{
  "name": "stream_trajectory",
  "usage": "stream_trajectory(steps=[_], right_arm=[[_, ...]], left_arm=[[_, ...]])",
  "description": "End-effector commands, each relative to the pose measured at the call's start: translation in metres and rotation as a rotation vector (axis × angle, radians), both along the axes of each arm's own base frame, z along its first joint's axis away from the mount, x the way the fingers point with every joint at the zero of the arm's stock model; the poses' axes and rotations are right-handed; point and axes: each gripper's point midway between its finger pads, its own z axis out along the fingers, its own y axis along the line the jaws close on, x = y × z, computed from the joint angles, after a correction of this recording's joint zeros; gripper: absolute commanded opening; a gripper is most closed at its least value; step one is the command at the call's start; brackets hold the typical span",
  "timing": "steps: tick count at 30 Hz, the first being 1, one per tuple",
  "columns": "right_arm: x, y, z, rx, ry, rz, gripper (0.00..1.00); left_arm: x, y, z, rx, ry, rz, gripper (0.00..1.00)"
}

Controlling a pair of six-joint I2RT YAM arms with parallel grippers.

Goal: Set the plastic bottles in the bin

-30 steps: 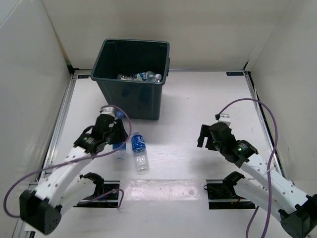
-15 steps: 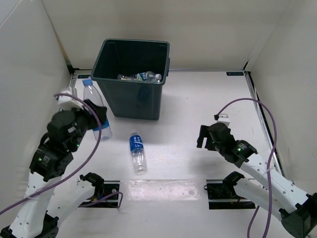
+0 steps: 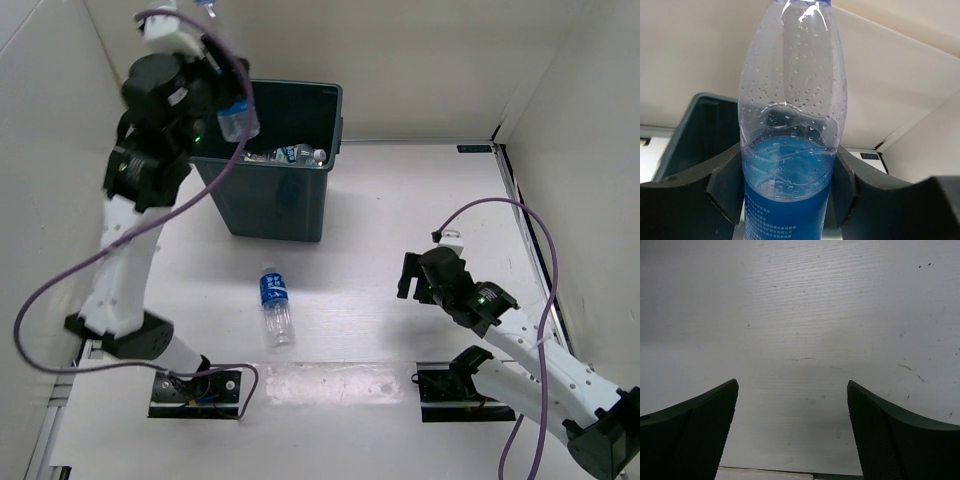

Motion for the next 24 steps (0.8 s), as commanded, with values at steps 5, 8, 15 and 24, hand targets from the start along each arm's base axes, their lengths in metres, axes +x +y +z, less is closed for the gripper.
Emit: stream_trajectory(steps=[5,8,15,24], right_arm=[[0.007,0.002,0.01,0.011,-0.036,-0.016,0.9],[0.006,0.004,0.01,0.007,-0.032,-0.008,0.9],[0.006,0.004,0.01,-0.003,-0.036,-0.002,0.9],[0.006,0.006,0.011,-0.005,-0.039,-0.002,0.9]], left_arm=[[0.053,-0.038,0.004,0.057,-0.029,-0.075,0.8],[0.071,-0.043,-0.008,0.074,-0.012,-0.066,0.89],[0.088,-0.034,-0.038,0.101,0.073,-0.039,1.0],[-0.003,0.008,-0.011,0.012,-0.043,0.009,1.0]])
